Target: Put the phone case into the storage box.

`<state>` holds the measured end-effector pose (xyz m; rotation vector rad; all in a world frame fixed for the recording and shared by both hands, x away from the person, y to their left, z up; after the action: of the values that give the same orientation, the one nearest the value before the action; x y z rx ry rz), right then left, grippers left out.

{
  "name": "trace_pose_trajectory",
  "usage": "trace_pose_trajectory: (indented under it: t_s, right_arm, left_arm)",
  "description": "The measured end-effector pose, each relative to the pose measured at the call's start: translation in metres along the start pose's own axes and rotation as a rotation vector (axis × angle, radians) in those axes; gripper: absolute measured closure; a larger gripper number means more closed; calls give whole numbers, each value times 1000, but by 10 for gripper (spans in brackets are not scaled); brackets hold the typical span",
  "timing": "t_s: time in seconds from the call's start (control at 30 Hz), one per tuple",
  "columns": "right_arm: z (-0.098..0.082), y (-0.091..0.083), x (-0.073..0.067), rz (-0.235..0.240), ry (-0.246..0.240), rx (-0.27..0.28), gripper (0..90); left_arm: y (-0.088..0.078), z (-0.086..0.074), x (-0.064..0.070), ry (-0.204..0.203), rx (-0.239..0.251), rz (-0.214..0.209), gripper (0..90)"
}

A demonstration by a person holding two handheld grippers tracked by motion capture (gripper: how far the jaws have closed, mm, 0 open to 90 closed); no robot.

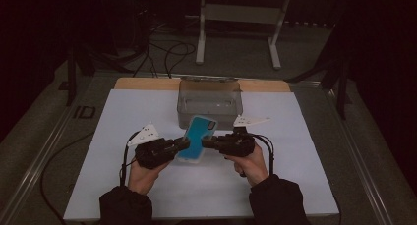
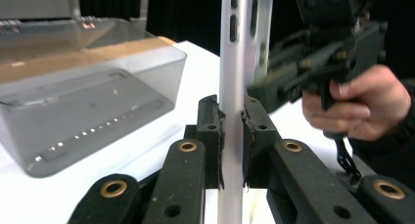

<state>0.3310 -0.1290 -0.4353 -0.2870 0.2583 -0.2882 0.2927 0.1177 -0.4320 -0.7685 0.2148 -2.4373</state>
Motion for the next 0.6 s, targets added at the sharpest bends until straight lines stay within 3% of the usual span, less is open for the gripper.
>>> trace_pose_trajectory:
  t_s: [0.2, 0.3, 0.37, 0.5, 0.6]
  right_arm:
    - [0, -4, 1, 24, 3, 26, 788]
    - [1, -5, 0, 26, -18, 39, 824]
    - [4, -5, -4, -11, -48, 18, 826]
    - [5, -4, -6, -35, -73, -7, 826]
    - [4, -5, -5, -71, -74, -42, 826]
  left_arm:
    - [2, -2, -3, -26, -19, -36, 817]
    - [1, -3, -4, -22, -22, -23, 779]
    - [1, -3, -3, -22, -14, -26, 675]
    - [1, -3, -1, -12, -15, -8, 496]
    - [-1, -3, -1, -1, -14, 22, 446]
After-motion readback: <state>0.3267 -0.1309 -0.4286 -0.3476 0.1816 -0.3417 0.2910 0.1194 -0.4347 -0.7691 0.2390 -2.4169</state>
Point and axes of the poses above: each handheld gripper's, and its own axes: y roughly forward along the jaws, z roughly out of its top, x roughly to its right, the point moved 2 cm from there along y, roughly forward along the jaws, and after that the axes turned 15 degrees about -y, right-handed, at the moved point
